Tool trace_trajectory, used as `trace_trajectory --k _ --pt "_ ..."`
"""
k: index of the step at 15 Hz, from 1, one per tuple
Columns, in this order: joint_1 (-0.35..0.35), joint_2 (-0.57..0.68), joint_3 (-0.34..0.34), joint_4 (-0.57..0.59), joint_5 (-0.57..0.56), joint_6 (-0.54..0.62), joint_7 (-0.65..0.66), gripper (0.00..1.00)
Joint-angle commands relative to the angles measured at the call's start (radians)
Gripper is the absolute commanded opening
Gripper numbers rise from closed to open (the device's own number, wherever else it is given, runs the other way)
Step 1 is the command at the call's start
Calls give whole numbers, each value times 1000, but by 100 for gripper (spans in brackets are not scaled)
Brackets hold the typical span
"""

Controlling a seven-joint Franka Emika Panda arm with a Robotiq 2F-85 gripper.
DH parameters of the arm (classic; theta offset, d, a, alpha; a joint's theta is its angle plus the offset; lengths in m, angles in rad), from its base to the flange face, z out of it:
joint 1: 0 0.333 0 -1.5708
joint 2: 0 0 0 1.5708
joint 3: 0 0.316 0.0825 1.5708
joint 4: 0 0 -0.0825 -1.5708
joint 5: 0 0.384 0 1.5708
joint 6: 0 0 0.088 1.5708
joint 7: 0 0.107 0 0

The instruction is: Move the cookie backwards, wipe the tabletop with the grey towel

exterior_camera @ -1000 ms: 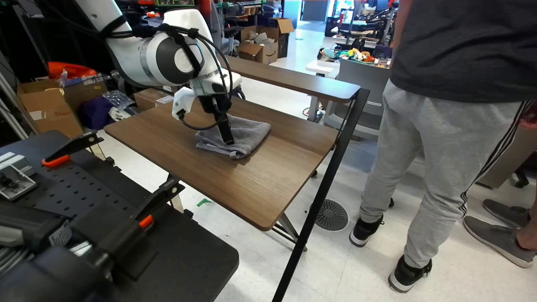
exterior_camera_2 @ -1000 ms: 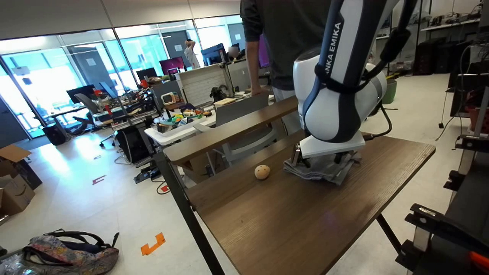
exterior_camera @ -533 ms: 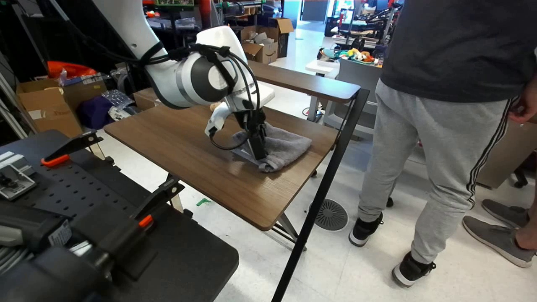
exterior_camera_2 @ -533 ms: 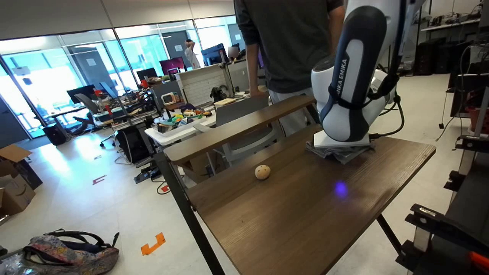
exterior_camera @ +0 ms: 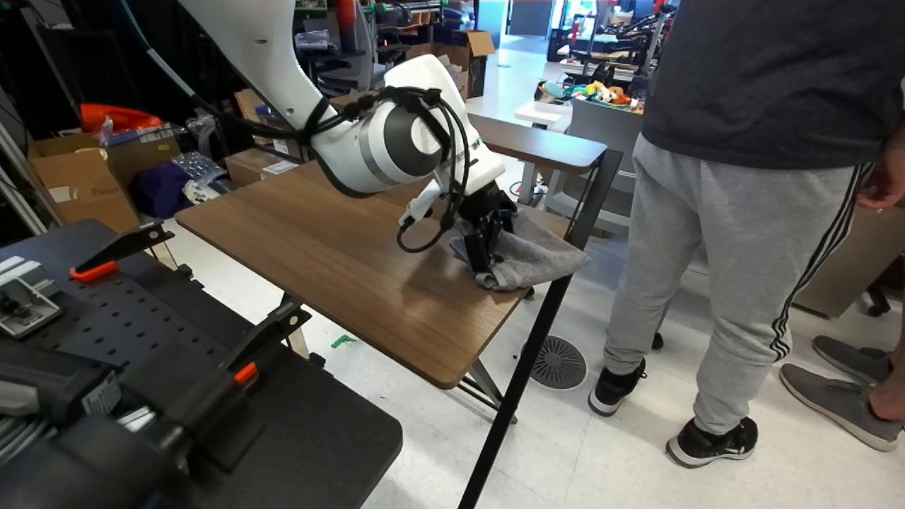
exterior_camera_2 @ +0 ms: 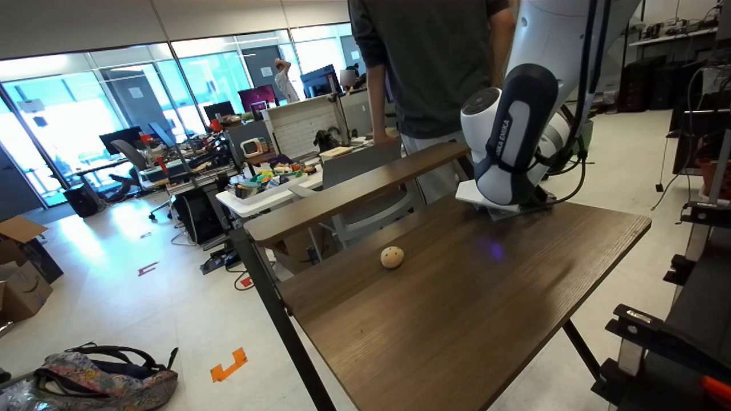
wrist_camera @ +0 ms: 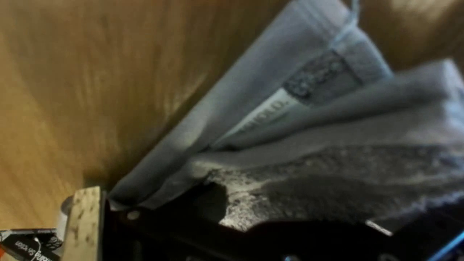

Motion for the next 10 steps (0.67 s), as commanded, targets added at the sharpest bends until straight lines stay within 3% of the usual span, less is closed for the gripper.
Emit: trace_trajectory --k 1,6,10 --pt "-15 136 -7 221 -13 -94 210 100" --pt "-28 69 110 243 -79 -115 266 100" --pt "-76 -60 280 120 -111 -75 96 100"
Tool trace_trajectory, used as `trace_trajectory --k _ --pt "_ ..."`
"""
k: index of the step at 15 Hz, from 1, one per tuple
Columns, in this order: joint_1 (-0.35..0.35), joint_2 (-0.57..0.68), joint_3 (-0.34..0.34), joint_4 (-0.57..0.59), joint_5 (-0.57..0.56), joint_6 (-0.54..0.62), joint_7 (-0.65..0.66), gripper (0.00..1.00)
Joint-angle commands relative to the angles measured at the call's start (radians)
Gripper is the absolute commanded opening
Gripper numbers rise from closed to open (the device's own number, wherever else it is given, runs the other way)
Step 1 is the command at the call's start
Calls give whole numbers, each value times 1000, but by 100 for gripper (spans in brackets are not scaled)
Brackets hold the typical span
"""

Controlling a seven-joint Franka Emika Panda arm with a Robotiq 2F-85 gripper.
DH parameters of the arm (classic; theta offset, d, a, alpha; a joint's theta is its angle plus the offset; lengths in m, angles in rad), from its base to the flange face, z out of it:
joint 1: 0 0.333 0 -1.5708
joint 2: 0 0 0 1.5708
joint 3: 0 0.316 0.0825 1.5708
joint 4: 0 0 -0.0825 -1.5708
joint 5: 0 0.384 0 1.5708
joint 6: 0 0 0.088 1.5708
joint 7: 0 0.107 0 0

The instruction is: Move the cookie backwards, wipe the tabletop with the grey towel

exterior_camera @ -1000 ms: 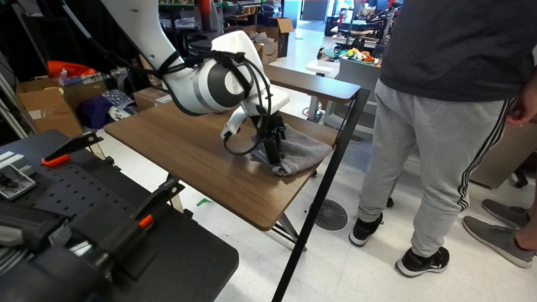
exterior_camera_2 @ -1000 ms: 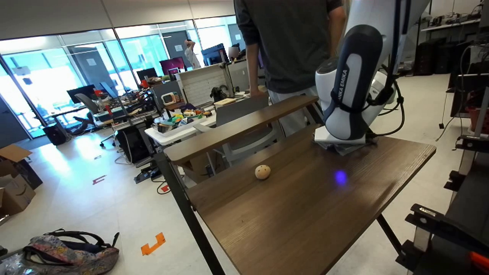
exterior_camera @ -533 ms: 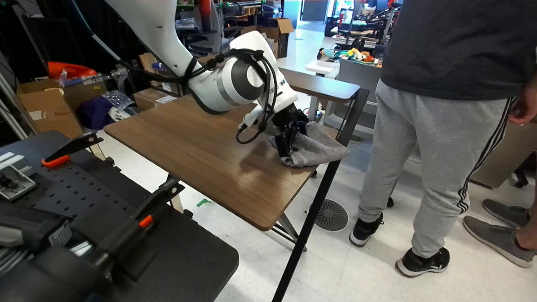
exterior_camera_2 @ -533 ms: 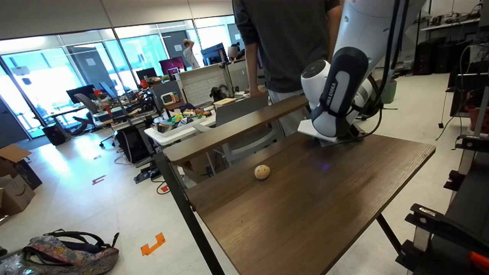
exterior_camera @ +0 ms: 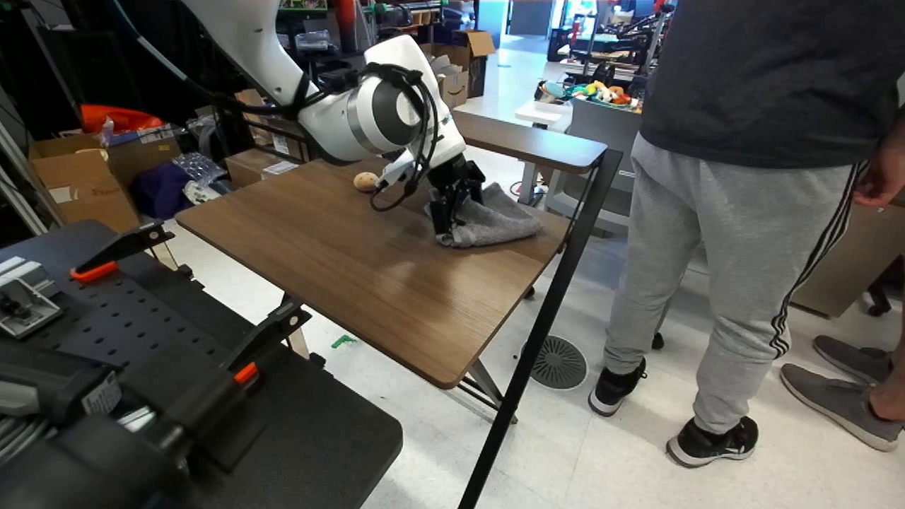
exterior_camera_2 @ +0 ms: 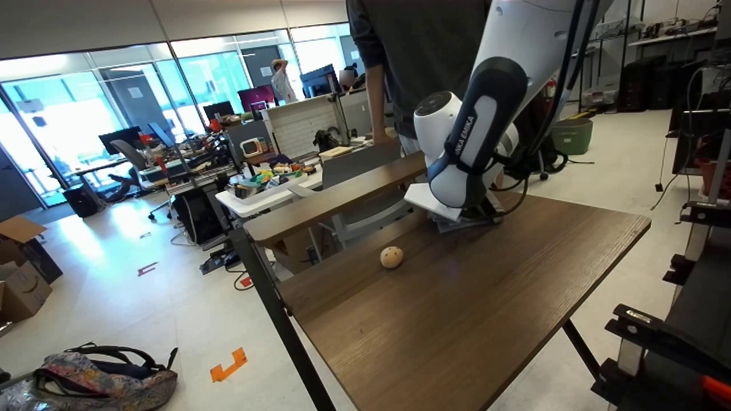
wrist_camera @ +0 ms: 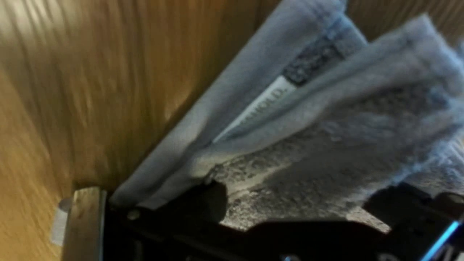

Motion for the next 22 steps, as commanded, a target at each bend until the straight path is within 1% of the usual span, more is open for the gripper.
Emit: trace_trajectory --k 1,3,6,8,12,13,15,18,19,20,22 --pt "-66 -99 187 -131 -33 51 -146 100" --pt "-87 -178 248 -260 -35 98 -260 100" --pt "-128 -260 313 -406 -24 128 -427 100" --pt "-144 -315 328 -508 -22 123 -526 100" --pt "-144 -426 321 -718 -30 116 -706 100" --pt "-117 -367 291 -573 7 98 -647 100" --pt "-117 -410 291 -655 7 98 -694 100" --pt "-117 -427 292 -688 7 98 -707 100" --pt "-103 -388 273 -657 19 153 -668 100" --pt "-99 -345 257 -621 27 143 -647 100" --pt "-83 -270 215 -580 35 161 -584 100"
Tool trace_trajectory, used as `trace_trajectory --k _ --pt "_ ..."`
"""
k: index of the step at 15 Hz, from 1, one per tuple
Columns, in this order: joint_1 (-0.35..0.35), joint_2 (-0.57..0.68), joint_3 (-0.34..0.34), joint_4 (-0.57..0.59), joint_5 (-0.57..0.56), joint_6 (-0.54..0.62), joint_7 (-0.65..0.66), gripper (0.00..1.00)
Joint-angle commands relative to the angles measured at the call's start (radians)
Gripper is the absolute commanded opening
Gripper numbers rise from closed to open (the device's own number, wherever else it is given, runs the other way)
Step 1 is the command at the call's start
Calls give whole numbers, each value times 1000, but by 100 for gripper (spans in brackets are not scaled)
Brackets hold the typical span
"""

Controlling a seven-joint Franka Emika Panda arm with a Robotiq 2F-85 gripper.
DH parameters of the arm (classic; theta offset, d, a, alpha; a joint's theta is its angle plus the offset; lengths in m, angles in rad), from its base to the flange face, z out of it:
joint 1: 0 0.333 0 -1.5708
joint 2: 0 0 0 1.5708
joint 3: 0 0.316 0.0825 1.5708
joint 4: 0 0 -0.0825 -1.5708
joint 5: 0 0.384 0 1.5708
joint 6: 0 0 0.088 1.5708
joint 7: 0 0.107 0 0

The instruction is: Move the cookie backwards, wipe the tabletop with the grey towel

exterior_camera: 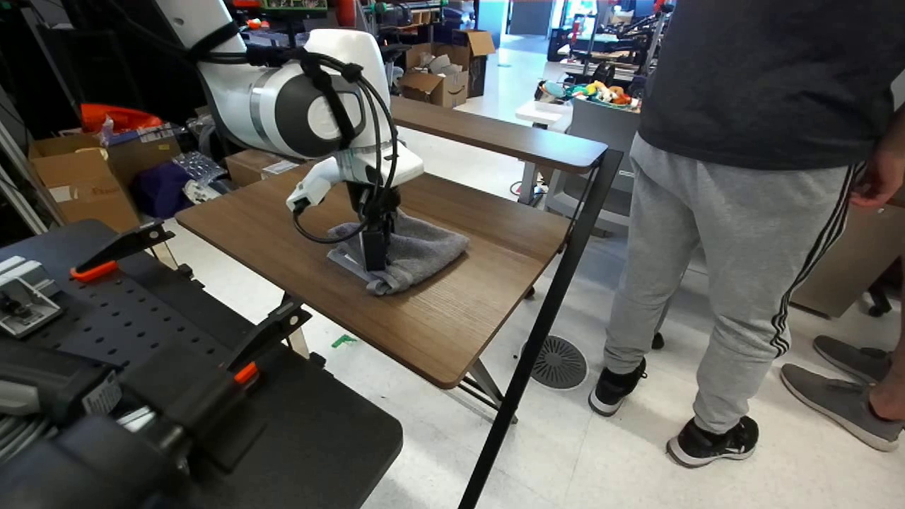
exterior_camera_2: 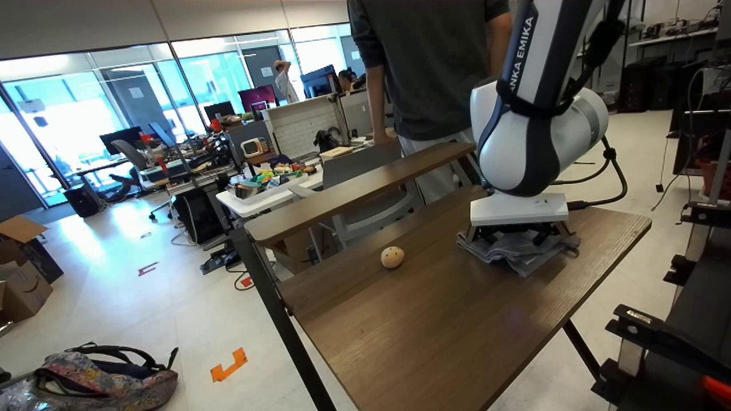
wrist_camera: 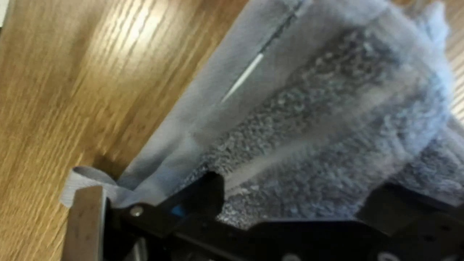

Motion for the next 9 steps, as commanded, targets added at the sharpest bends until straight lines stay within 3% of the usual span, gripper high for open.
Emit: trace_trajectory --k 1,4,9 --pt "43 175 -91 92 36 69 106 100" --pt "114 184 -193 28 9 36 190 100" --pt "155 122 -220 -102 -39 25 140 100"
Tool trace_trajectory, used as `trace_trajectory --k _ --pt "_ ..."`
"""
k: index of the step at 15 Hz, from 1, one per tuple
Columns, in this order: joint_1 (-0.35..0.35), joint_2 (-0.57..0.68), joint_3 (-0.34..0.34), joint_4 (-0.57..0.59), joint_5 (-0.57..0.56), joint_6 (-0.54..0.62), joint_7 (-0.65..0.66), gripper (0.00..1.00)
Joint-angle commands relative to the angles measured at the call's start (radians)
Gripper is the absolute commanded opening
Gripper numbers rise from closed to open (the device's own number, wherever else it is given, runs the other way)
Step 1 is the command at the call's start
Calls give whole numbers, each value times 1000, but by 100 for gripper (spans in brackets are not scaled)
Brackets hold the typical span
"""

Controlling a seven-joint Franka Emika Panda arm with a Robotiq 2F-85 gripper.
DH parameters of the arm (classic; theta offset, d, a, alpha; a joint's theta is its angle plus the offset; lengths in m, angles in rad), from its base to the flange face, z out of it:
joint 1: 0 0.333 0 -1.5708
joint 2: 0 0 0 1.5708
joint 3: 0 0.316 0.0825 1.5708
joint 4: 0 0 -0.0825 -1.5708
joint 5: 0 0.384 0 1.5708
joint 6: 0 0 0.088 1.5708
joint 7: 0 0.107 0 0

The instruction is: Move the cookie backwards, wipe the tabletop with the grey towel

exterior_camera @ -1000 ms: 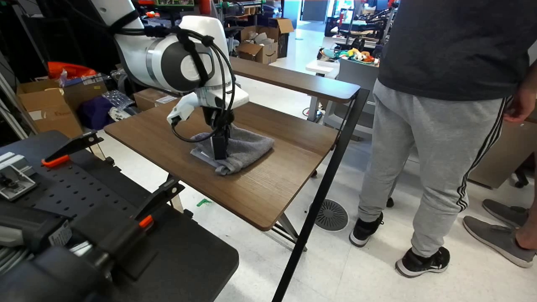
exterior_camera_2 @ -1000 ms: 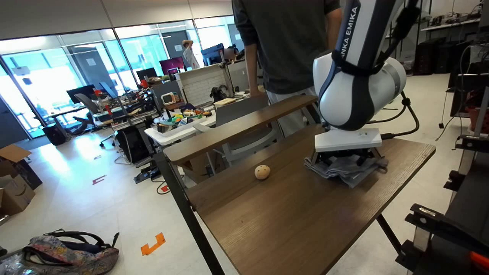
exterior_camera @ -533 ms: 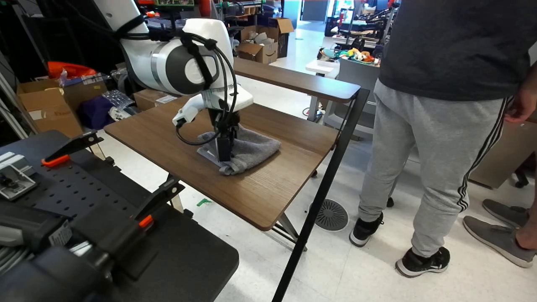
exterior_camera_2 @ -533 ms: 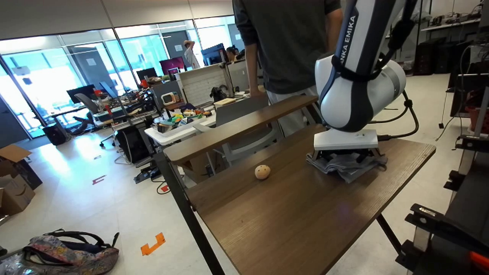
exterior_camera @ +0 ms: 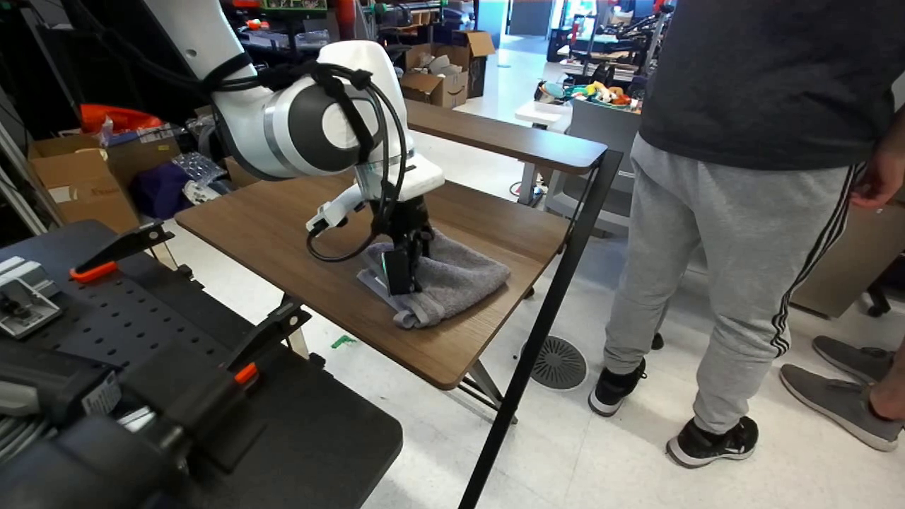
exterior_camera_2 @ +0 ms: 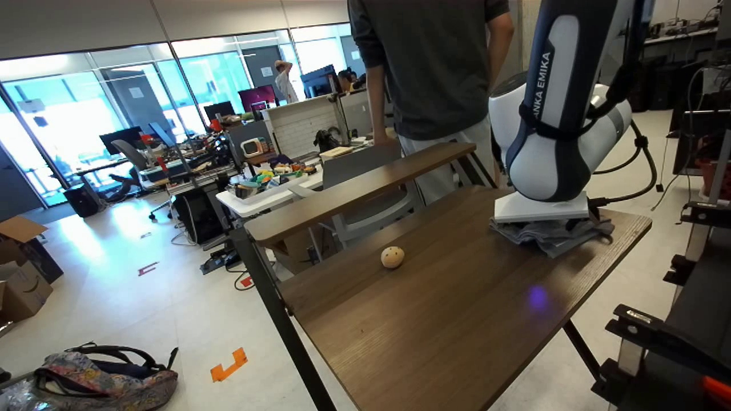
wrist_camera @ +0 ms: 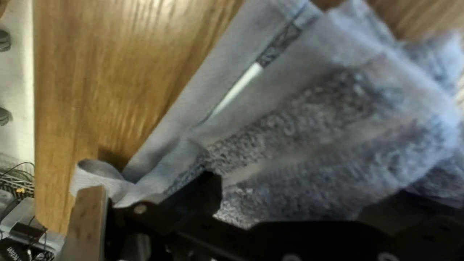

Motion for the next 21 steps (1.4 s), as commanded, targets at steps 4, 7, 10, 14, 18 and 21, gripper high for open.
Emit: trace_trajectory --k 4,7,10,14,18,21 --pt "0 21 49 -150 -28 136 -86 100" --pt "-21 -14 138 -208 24 297 -142 100" --pt "-69 -78 270 -261 76 424 -218 100" --pt "-193 -139 523 -294 117 491 -322 100" --pt "-366 -116 787 -292 88 504 -357 100" --pt "-451 -68 901 -268 98 497 -382 100"
